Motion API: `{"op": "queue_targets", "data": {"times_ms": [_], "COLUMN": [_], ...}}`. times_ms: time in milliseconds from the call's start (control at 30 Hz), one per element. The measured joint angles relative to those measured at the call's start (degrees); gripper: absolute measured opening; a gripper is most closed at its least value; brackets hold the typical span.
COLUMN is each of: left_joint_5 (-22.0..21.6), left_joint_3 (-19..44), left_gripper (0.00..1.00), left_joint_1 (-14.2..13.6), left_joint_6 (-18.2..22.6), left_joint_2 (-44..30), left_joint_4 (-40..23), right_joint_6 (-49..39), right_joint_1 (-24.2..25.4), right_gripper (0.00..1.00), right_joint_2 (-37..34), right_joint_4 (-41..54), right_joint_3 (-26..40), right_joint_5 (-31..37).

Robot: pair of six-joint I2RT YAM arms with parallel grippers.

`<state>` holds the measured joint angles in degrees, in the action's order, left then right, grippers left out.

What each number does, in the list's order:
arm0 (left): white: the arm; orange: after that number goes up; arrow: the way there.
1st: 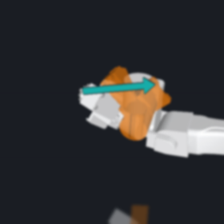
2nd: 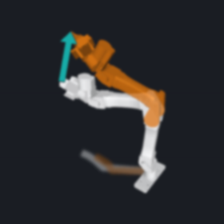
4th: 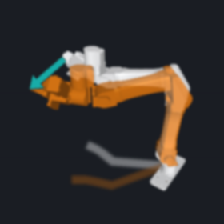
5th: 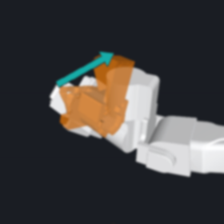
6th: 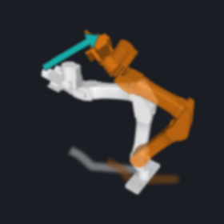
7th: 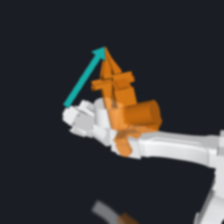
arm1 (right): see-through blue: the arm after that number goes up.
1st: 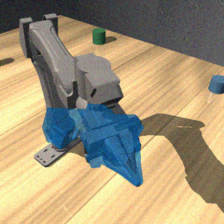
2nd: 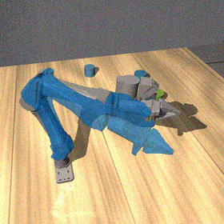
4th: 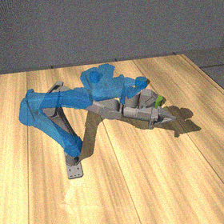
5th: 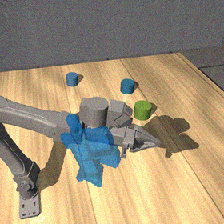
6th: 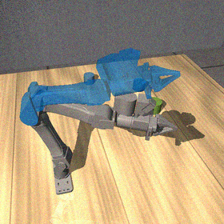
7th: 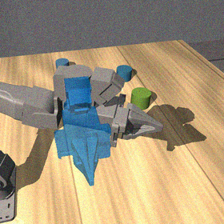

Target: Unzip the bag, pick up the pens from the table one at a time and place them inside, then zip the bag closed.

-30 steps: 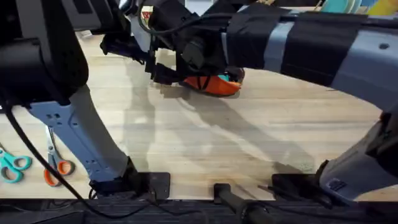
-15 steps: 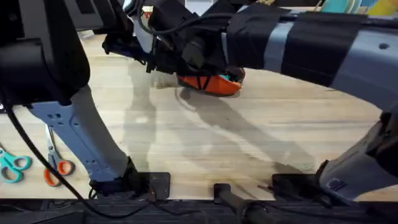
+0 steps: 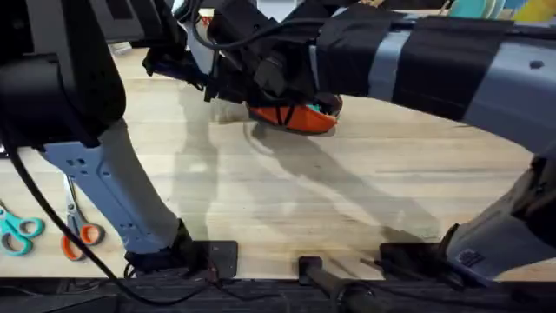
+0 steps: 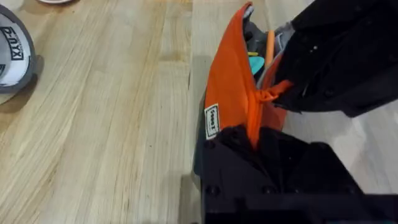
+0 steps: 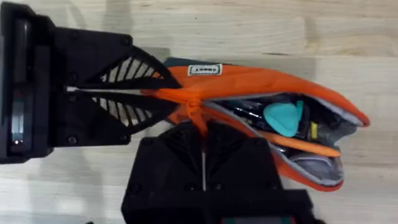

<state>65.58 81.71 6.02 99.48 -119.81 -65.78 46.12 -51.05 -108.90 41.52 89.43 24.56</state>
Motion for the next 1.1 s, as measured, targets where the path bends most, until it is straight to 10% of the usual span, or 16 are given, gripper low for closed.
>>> {"op": "queue_targets", "data": {"times_ms": [1100], "left_joint_5": [-0.15], "left_joint_3": [-0.02], "left_gripper": [0.041], "left_joint_1": [-0.88], "left_joint_6": [0.01], "left_joint_2": [0.00], "left_joint_4": [-0.45], "right_joint_6": [-2.90], "right_joint_1": [4.69], "right_gripper": [0.032], "right_joint_2": [0.85], "right_joint_4": [17.09], "right_joint_3": [1.17], "right_joint_5": [-1.01]}}
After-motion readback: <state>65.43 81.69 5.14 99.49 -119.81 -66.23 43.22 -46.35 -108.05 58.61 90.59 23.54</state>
